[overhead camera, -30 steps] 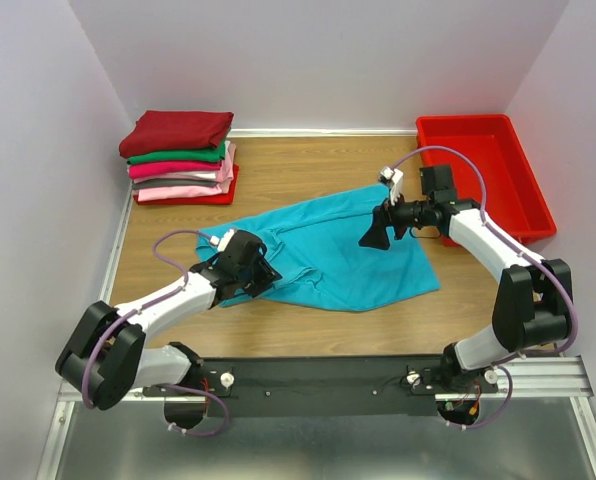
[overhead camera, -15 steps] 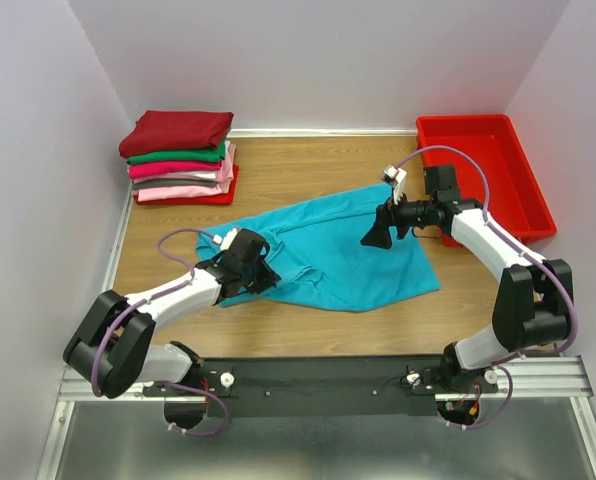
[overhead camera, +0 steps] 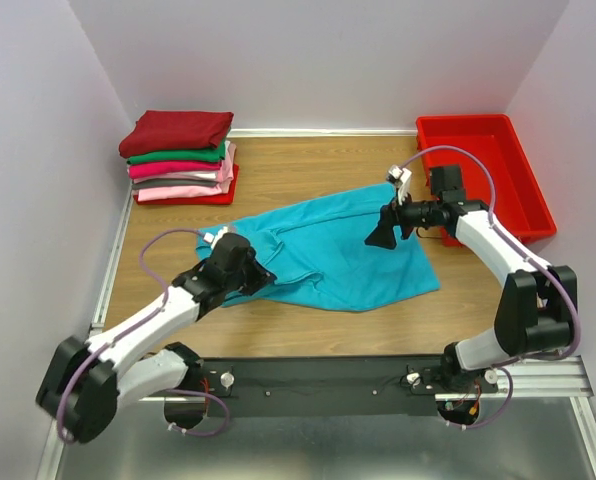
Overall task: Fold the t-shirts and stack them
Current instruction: Fold the tshirt
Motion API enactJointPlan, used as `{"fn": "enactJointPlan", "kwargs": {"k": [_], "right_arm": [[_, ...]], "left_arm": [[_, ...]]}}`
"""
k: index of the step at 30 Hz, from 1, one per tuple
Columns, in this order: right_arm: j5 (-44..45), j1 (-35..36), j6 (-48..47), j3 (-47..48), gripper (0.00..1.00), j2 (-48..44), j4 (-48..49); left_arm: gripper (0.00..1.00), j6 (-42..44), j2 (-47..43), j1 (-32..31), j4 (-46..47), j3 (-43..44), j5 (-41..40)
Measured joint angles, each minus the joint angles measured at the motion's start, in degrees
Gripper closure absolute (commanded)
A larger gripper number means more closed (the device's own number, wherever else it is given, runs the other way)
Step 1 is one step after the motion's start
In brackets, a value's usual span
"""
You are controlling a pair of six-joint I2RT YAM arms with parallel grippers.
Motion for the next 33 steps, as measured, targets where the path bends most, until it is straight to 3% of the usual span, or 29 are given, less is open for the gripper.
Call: {"fn": "enactJointPlan", "kwargs": {"k": [6, 10, 21, 27, 33], "right_arm": [[5.77, -0.22, -7.61, 0.11, 0.06, -5.25, -7.06], [14.60, -0.44, -13.49, 1.09, 0.07, -7.67, -14.62], [32.92, -6.21, -17.49, -5.20, 0.16, -8.87, -24.76], [36.61, -12.11, -17.97, -7.17, 0.22, -8.85, -25.29], [36.41, -12.72, -19.54, -9.75, 0.32, -7.04, -25.99]], "left_arm": [[1.00, -0.22, -15.93, 0.00, -7.91, -1.77, 2.75], [1.00, -0.48, -20.31, 0.00, -12.87, -1.95, 5.60], [1.00, 1.31, -23.47, -0.11, -24.44, 0.85, 10.82], [1.00, 2.95, -25.14, -0.11, -29.51, 1.33, 13.49], [1.00, 3.43, -26.08, -0.11, -32.26, 1.33, 16.59]]}}
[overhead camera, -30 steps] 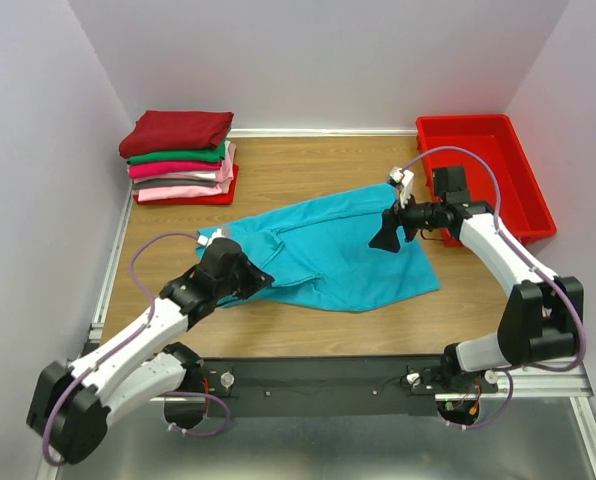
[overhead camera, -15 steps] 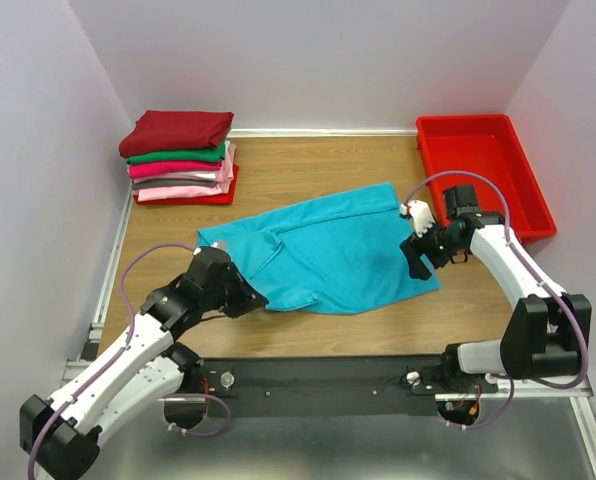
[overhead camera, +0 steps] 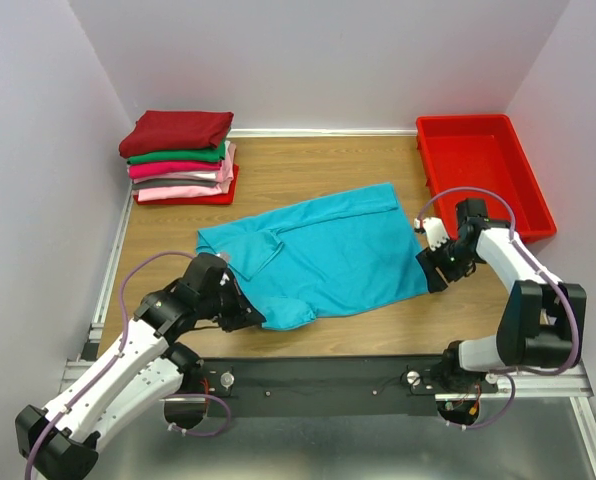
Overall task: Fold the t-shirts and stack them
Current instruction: Fold the tshirt
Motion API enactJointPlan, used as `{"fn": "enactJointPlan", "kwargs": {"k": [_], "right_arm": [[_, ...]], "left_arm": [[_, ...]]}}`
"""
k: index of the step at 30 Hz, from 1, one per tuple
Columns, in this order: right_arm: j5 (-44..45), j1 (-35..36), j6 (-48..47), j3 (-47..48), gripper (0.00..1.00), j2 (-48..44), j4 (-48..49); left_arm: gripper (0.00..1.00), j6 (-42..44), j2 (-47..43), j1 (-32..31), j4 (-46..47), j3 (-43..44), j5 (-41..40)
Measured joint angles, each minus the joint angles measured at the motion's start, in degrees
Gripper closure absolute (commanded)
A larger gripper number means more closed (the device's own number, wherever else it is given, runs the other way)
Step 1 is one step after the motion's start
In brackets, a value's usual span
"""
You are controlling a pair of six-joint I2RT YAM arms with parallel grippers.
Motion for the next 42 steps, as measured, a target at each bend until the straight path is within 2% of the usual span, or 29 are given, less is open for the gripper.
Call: {"fn": "enactJointPlan", "kwargs": {"k": [13, 25, 29, 30, 31, 33, 42], "right_arm": [[-0.48, -0.15, -0.09, 0.00, 0.41, 8.98, 2.51], [-0.68, -0.39, -0.04, 0.09, 0.66, 9.60, 3.78], [-0.66, -0.44, -0.28, -0.11, 0.70, 9.57, 3.91], [-0.66, -0.44, -0.31, -0.17, 0.77, 9.55, 3.91], [-0.66, -0.44, -0.33, -0.31, 0.93, 9.46, 3.91], [-0.66, -0.44, -0.17, -0.55, 1.00, 9.14, 3.91], [-1.27, -0.48, -0.74, -0.63, 1.00, 7.30, 3.78]], "left_arm": [[1.00, 1.07, 0.44, 0.00, -7.10, 3.19, 4.55], [1.00, 1.36, 0.63, 0.00, -11.89, 3.19, 5.42], [1.00, 1.60, 1.62, 0.00, -13.53, 4.20, 5.46], [1.00, 1.73, 1.95, 0.00, -14.08, 4.74, 5.46], [1.00, 1.81, 2.16, 0.00, -14.45, 5.22, 5.49], [1.00, 2.01, 2.71, 0.00, -14.78, 5.84, 5.66], [1.00, 2.14, 3.54, 0.00, -15.28, 6.62, 7.39]]}}
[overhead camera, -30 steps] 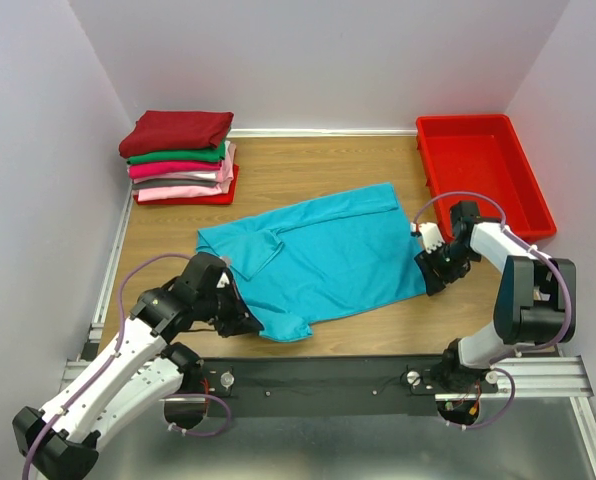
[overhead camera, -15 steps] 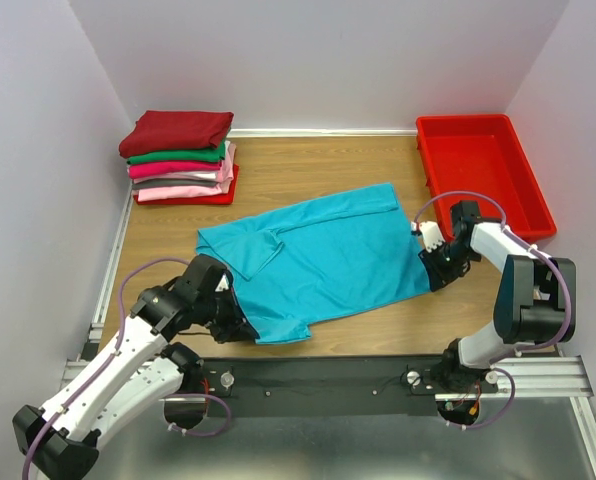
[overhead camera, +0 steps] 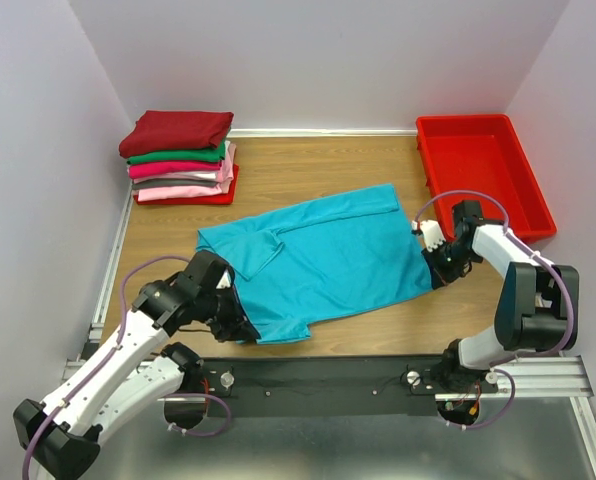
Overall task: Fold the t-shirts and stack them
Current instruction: Fold the tshirt
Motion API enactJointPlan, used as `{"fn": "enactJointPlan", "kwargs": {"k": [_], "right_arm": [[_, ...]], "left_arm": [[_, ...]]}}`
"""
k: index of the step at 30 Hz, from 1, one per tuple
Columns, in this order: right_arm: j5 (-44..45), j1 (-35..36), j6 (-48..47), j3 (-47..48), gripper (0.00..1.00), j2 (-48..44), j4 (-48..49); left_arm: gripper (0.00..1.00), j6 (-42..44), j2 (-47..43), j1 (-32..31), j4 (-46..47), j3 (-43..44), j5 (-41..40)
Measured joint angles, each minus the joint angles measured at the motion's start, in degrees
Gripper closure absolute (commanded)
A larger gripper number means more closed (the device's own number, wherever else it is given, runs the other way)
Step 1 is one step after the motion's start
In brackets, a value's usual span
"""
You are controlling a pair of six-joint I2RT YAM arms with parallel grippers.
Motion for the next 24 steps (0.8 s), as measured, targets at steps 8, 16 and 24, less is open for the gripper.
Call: {"fn": "enactJointPlan", "kwargs": {"k": [8, 16, 24], "right_arm": [[-1.68, 0.00, -0.04, 1.84, 1.00, -0.63, -1.92], [-3.32, 0.00, -0.09, 5.40, 1.00, -0.63, -5.20], [-4.57, 0.00, 0.02, 8.72, 0.99, -0.46, -7.30]], "left_arm": [[1.00, 0.22, 3.15, 0.00, 1.40, 1.95, -0.02], [1.00, 1.09, 5.16, 0.00, 3.50, 5.14, -0.50], [1.00, 2.36, 6.56, 0.28, 4.92, 8.66, -2.91]]}}
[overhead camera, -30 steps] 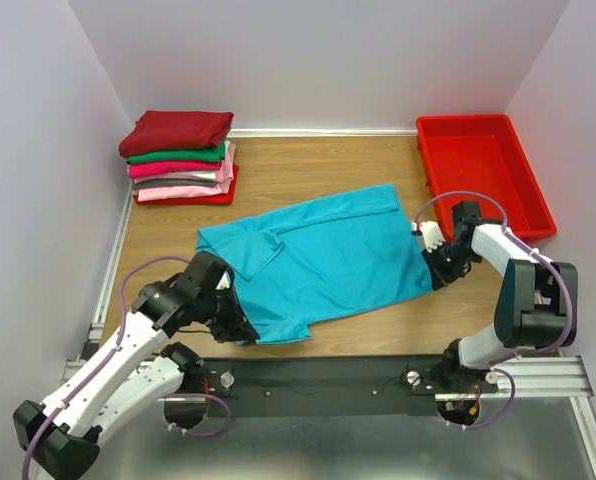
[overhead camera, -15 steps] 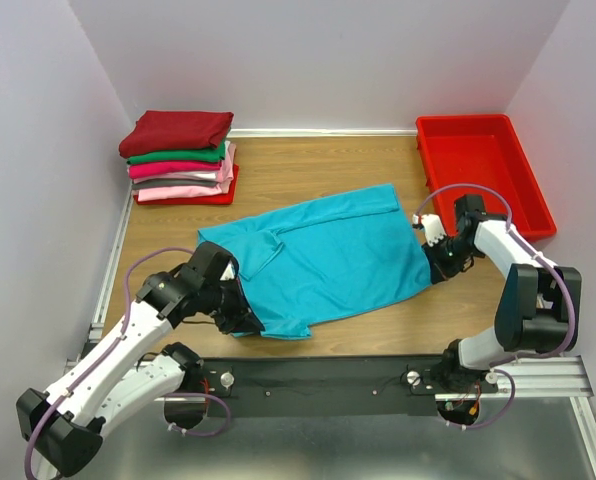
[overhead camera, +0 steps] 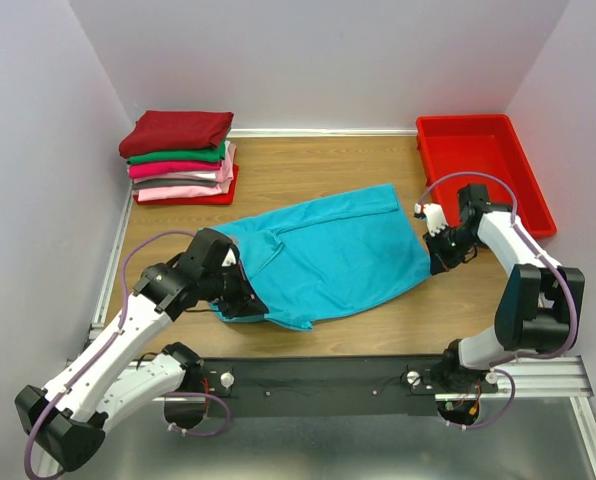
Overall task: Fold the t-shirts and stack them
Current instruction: Fold the tshirt
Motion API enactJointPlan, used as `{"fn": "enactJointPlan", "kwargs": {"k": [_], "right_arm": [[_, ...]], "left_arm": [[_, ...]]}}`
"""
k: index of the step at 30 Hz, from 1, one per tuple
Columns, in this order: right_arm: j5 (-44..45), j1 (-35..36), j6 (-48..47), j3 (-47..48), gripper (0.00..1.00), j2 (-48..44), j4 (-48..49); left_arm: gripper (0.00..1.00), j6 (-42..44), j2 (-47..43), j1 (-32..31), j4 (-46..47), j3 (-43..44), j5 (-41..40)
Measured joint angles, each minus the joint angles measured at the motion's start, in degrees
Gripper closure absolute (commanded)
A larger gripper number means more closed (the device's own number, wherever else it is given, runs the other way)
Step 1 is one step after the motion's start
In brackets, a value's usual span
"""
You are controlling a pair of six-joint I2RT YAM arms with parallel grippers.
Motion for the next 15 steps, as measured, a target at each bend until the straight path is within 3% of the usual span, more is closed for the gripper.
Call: {"fn": "enactJointPlan", "kwargs": {"k": [8, 15], "right_arm": [[-1.60, 0.00, 1.20, 4.46, 0.99, 4.17, -0.72], [-4.33, 0.00, 2.95, 9.79, 0.99, 9.05, -0.90]], "left_arm": [[1.00, 2.80, 1.40, 3.87, 1.42, 1.97, -2.21], [1.00, 8.00, 4.11, 12.15, 2.84, 6.05, -4.72]]}}
